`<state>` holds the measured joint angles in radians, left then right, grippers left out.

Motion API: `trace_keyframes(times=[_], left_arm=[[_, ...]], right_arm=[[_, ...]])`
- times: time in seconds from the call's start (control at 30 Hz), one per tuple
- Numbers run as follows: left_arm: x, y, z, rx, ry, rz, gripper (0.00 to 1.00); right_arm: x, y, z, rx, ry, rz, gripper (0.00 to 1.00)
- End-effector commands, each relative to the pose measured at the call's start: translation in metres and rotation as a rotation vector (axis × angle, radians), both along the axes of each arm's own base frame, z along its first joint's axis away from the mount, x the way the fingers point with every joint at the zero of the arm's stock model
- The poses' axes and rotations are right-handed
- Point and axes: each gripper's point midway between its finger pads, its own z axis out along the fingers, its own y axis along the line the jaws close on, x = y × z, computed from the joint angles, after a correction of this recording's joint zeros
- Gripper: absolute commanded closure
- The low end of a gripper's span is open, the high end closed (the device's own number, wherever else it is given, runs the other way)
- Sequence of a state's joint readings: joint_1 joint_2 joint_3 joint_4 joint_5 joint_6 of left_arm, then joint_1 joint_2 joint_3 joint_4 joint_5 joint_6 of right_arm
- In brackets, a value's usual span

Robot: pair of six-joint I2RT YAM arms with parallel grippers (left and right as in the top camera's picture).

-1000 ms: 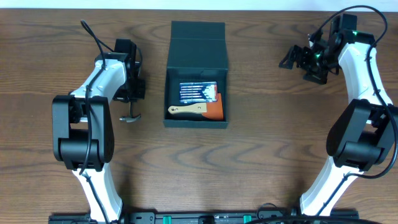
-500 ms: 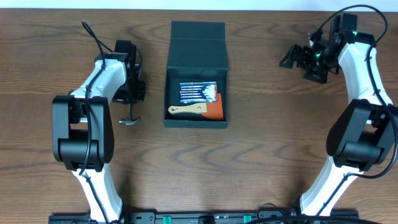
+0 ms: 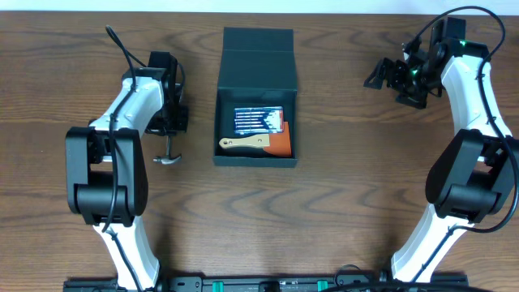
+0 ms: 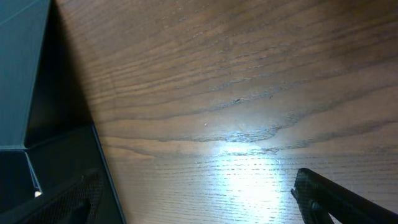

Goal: Pack container

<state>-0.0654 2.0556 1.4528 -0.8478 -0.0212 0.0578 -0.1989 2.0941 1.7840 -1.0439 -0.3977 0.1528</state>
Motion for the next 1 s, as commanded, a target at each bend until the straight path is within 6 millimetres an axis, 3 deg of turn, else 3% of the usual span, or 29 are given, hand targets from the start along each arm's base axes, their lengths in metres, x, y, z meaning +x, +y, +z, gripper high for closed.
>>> trace_keyframes(times=[0.0,0.23,0.47,0.87,0.97], left_arm=[[0.009,0.004,0.033,0.022,-0.084,-0.015,0.94],[0.015,0.010,0.093,0.050,-0.240,-0.014,0.94],[0.009,0.003,0.119,0.085,-0.283,-0.084,0.94],[-0.001,-0.048,0.172,0.230,-0.427,-0.292,0.94],[-0.007,-0.069,0.185,0.228,-0.465,-0.377,0.94]], right_arm=[[0.001,0.006,-0.004,0.021,0.007,0.001,0.01],[0.002,0.006,-0.003,0.020,0.003,0.001,0.01],[0.003,0.005,-0.003,0.019,-0.002,0.001,0.01],[0.003,0.005,-0.003,0.020,-0.001,0.001,0.01],[0.003,0.005,-0.003,0.020,0.000,0.001,0.01]])
